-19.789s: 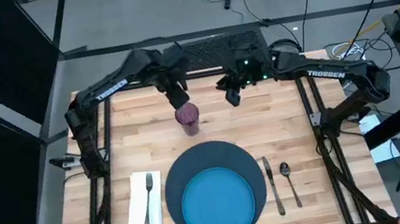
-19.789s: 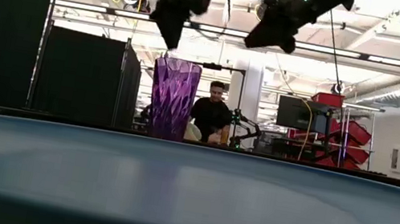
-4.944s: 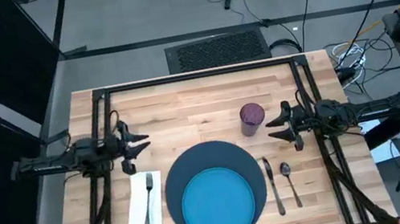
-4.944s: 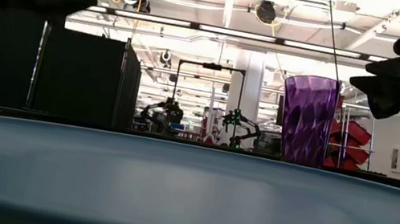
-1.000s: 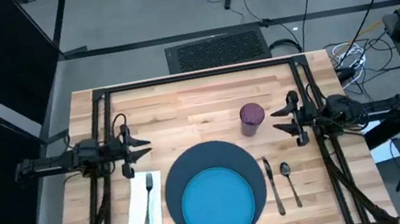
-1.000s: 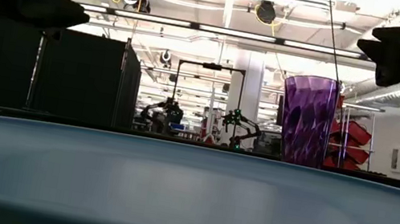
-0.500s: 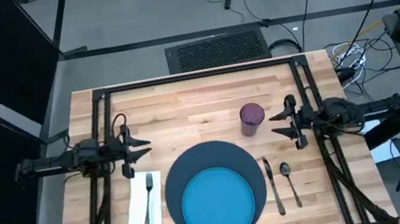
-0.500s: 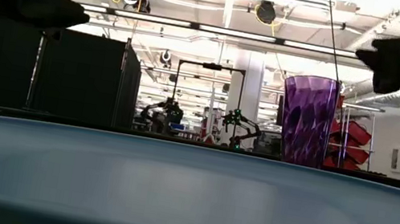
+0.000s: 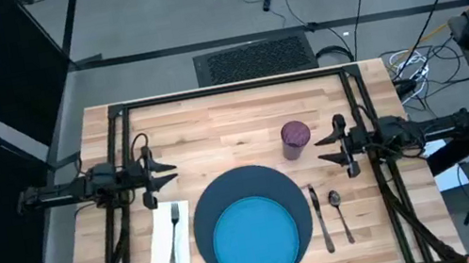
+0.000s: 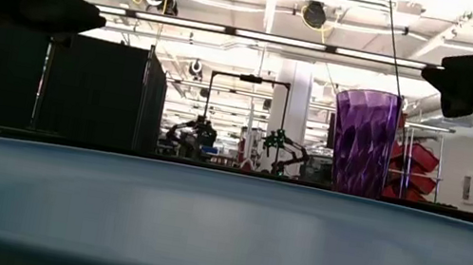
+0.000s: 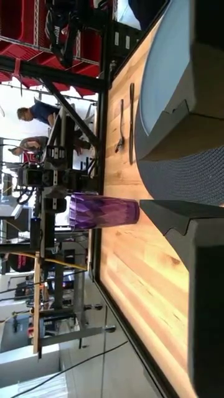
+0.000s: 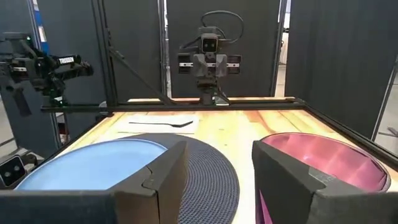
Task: Set table place
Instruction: Return to Home Position
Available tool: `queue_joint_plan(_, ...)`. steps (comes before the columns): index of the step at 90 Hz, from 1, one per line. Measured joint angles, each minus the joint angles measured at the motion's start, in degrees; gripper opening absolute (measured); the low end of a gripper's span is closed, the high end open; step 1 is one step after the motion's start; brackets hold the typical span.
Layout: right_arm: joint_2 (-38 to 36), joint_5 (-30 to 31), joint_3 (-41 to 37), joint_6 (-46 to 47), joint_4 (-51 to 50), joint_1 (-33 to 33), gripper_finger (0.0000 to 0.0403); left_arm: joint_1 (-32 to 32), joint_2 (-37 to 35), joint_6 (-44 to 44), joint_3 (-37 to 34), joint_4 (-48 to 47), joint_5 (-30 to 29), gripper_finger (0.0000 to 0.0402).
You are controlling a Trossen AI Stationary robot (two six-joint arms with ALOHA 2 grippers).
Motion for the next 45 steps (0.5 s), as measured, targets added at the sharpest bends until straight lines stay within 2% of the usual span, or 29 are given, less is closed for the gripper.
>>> queue_joint_plan(45,0.2,0.0,0.1,0.0,-0.1,-0.8,0.0169,0.0,0.0,0.0,0.0,0.0,0.0,0.0094)
